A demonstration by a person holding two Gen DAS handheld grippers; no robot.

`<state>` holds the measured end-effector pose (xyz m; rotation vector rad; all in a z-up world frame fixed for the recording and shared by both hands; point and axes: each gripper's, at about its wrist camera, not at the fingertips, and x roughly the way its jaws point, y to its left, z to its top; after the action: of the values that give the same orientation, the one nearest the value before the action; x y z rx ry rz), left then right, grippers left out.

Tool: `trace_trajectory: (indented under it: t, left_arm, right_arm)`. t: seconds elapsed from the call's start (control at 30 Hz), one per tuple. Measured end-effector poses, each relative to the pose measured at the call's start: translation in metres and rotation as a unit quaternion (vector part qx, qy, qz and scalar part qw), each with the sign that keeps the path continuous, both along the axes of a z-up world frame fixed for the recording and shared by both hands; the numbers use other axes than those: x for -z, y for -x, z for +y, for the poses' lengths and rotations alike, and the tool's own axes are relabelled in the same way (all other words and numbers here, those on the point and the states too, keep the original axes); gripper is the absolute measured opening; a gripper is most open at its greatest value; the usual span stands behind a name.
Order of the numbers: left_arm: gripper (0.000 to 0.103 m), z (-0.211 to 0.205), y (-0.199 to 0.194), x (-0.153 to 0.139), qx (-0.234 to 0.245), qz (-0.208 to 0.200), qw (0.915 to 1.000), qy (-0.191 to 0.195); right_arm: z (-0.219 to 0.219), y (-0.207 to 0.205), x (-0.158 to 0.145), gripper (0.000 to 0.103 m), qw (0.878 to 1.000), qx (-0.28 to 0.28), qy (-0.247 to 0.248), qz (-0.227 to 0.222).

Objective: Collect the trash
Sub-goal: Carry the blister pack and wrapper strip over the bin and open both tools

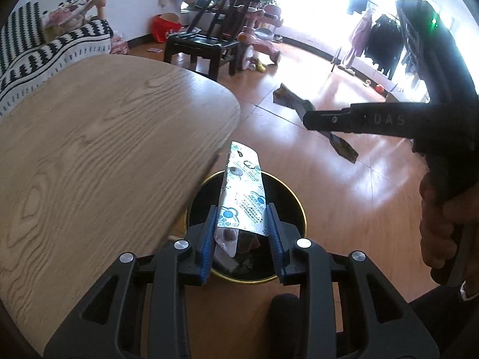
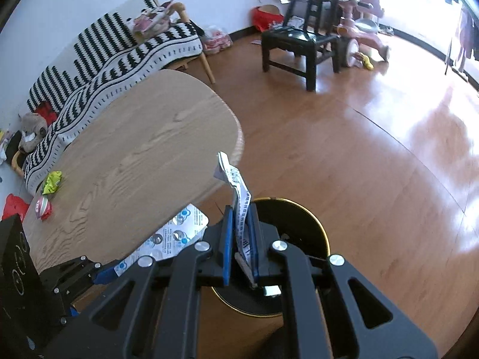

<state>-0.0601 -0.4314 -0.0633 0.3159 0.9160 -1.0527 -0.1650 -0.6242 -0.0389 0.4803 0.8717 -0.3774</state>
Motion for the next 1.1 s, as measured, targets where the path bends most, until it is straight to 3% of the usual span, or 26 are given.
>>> trace_trajectory:
  t: [0.7, 0.93, 0.97, 1.0, 1.03, 1.07, 1.1]
  left_arm:
    - [0.031, -0.023, 0.001, 0.012, 0.012, 0.010, 0.9998, -0.011]
    - [0.035, -0.024, 0.004, 0.014, 0.012, -0.006, 0.9998, -0.014]
    - [0.038, -0.026, 0.005, 0.014, 0.012, -0.007, 0.9998, -0.013]
    - [0.051, -0.026, 0.005, 0.014, 0.013, -0.007, 0.9998, -0.011]
    - [0.062, -0.026, 0.005, 0.013, 0.012, -0.007, 0.9999, -0.007]
    - [0.062, -0.026, 0.005, 0.013, 0.012, -0.008, 0.9999, -0.004]
    - [0.063, -0.026, 0.006, 0.012, 0.013, -0.008, 0.9999, -0.002]
  right_arm:
    - [-0.008, -0.001, 0.004, 0.011, 1.000, 0.008, -0.017, 0.009]
    - [-0.010, 0.000, 0.005, 0.013, 1.000, 0.015, -0.018, 0.007]
    - [-0.012, 0.001, 0.006, 0.016, 1.000, 0.019, -0.019, 0.008]
    - [-0.013, 0.002, 0.006, 0.035, 0.999, 0.023, -0.021, 0.007]
    - [-0.015, 0.004, 0.006, 0.066, 0.999, 0.026, -0.023, 0.003]
    - [-0.017, 0.005, 0.005, 0.074, 0.999, 0.032, -0.020, -0.001]
    - [-0.016, 0.008, 0.001, 0.075, 0.999, 0.037, -0.013, -0.010]
